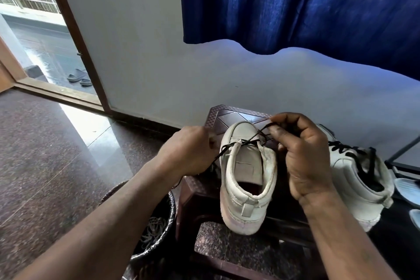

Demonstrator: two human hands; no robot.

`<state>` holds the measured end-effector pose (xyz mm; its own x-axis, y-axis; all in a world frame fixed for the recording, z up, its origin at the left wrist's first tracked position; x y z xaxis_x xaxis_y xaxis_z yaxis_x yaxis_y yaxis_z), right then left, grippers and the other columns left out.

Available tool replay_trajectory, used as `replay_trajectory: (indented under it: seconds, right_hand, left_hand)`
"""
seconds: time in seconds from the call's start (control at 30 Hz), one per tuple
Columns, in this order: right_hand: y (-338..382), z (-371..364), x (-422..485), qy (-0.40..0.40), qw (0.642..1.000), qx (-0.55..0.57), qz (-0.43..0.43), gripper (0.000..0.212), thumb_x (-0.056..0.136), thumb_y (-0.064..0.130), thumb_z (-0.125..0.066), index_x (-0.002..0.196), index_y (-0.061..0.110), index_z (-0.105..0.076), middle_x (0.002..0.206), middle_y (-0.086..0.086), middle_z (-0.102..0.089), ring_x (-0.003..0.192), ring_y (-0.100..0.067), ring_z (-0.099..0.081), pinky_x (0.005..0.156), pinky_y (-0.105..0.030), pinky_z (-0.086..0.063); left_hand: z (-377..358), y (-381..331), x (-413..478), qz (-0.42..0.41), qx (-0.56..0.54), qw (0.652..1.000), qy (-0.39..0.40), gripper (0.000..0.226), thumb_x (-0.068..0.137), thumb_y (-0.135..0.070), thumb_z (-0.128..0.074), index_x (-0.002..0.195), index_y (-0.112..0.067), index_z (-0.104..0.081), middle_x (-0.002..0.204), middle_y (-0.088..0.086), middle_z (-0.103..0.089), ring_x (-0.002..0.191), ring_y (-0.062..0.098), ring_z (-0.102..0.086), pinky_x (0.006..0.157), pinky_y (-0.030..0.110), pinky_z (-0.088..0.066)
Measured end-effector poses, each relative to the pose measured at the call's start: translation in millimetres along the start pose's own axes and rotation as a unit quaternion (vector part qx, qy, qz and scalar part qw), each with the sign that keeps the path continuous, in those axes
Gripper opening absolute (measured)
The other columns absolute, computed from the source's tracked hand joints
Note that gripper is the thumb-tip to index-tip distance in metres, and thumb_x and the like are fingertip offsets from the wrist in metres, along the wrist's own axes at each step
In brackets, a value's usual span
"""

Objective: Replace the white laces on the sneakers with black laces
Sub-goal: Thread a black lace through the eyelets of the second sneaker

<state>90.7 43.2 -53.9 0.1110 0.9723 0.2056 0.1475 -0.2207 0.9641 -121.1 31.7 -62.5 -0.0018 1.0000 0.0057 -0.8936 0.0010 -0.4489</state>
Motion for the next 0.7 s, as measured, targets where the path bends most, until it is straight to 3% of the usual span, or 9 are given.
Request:
replay_trajectory:
  seconds: [0.1,0.17,0.27,0.3,0.37,0.4,0.53,0.7]
  right_hand:
    - [-1.9,3.0,3.9,0.011,0.998,0.058,-0.038,0.027,0.089,-0.006,-0.066,0.090,0.020,-0.075,0.078,0.006,-0.065,0.065,-0.009,-0.051,0.066,-0.031,-0.040]
    - [-2.3,2.3,3.9,0.013,0.995,0.085,-0.057,0.027,0.089,-0.007,-0.064,0.090,0.018,-0.073,0.080,0.003,-0.064,0.064,-0.008,-0.051,0.064,-0.029,-0.037]
    - [-1.4,2.9,5.4,0.009,0.993,0.100,-0.062,0.026,0.089,-0.007,-0.063,0.091,0.018,-0.072,0.080,0.004,-0.064,0.064,-0.006,-0.051,0.059,-0.024,-0.036]
    - [-1.7,4.2,6.7,0.007,0.993,0.097,-0.058,0.027,0.089,-0.007,-0.063,0.091,0.018,-0.072,0.081,0.004,-0.064,0.065,-0.007,-0.050,0.058,-0.022,-0.035]
    - [-3.8,6.4,8.7,0.006,0.994,0.091,-0.052,0.029,0.088,-0.008,-0.064,0.091,0.020,-0.073,0.081,0.005,-0.064,0.067,-0.008,-0.049,0.056,-0.020,-0.034]
    - [-5.1,6.5,8.7,0.007,0.995,0.086,-0.053,0.030,0.088,-0.008,-0.064,0.091,0.020,-0.073,0.080,0.006,-0.064,0.068,-0.008,-0.048,0.056,-0.020,-0.034]
    - [-12.1,4.9,8.5,0.006,0.994,0.086,-0.063,0.028,0.088,-0.007,-0.066,0.091,0.019,-0.074,0.078,0.006,-0.063,0.065,-0.008,-0.045,0.056,-0.020,-0.035]
    - [-16.9,8.6,14.5,0.001,0.995,0.085,-0.051,0.028,0.087,-0.007,-0.066,0.091,0.019,-0.075,0.082,0.003,-0.063,0.071,-0.010,-0.048,0.059,-0.024,-0.034]
  left_hand:
    - [2.2,-11.5,-0.5,-0.026,-0.134,0.991,0.000,0.002,0.089,-0.027,-0.073,0.090,-0.028,-0.072,0.083,-0.009,-0.072,0.083,0.014,-0.067,0.076,0.031,-0.055]
    - [0.7,-14.4,-0.7,-0.037,-0.154,0.987,0.000,0.009,0.088,-0.020,-0.071,0.090,-0.029,-0.073,0.085,-0.005,-0.074,0.085,0.016,-0.069,0.080,0.036,-0.057]
    - [0.7,-15.3,-0.7,-0.037,-0.137,0.990,-0.005,0.012,0.087,-0.018,-0.066,0.082,-0.028,-0.070,0.082,-0.006,-0.074,0.082,0.016,-0.070,0.075,0.033,-0.057]
    - [1.3,-14.1,-1.0,-0.030,-0.114,0.993,0.000,0.009,0.086,-0.026,-0.064,0.080,-0.028,-0.069,0.081,-0.006,-0.073,0.081,0.017,-0.069,0.073,0.032,-0.056]
    - [3.7,-7.7,-2.0,-0.004,-0.044,0.999,0.022,0.028,0.078,-0.045,-0.048,0.078,-0.026,-0.068,0.083,-0.006,-0.072,0.082,0.020,-0.068,0.074,0.032,-0.057]
    - [3.7,-2.9,-1.8,0.012,-0.025,0.999,0.039,0.028,0.075,-0.043,-0.047,0.079,-0.026,-0.069,0.084,-0.006,-0.073,0.081,0.020,-0.068,0.075,0.034,-0.059]
    - [1.9,7.6,1.5,0.008,-0.021,0.998,0.052,0.012,0.083,-0.020,-0.064,0.080,-0.028,-0.072,0.083,-0.009,-0.073,0.082,0.014,-0.068,0.079,0.035,-0.059]
    - [-1.5,3.1,4.4,-0.020,-0.176,0.984,0.035,0.008,0.091,-0.034,-0.077,0.086,-0.032,-0.072,0.076,-0.016,-0.072,0.067,0.000,-0.061,0.071,0.025,-0.051]
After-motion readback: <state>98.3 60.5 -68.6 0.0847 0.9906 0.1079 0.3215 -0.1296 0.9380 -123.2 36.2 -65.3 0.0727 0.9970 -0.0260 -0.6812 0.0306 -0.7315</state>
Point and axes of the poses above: each hand's wrist, its own x-axis towards the middle knuckle, its own z-axis out of the back of the hand, y = z × x, the point moved 3 cm from there along x, towards the middle knuckle
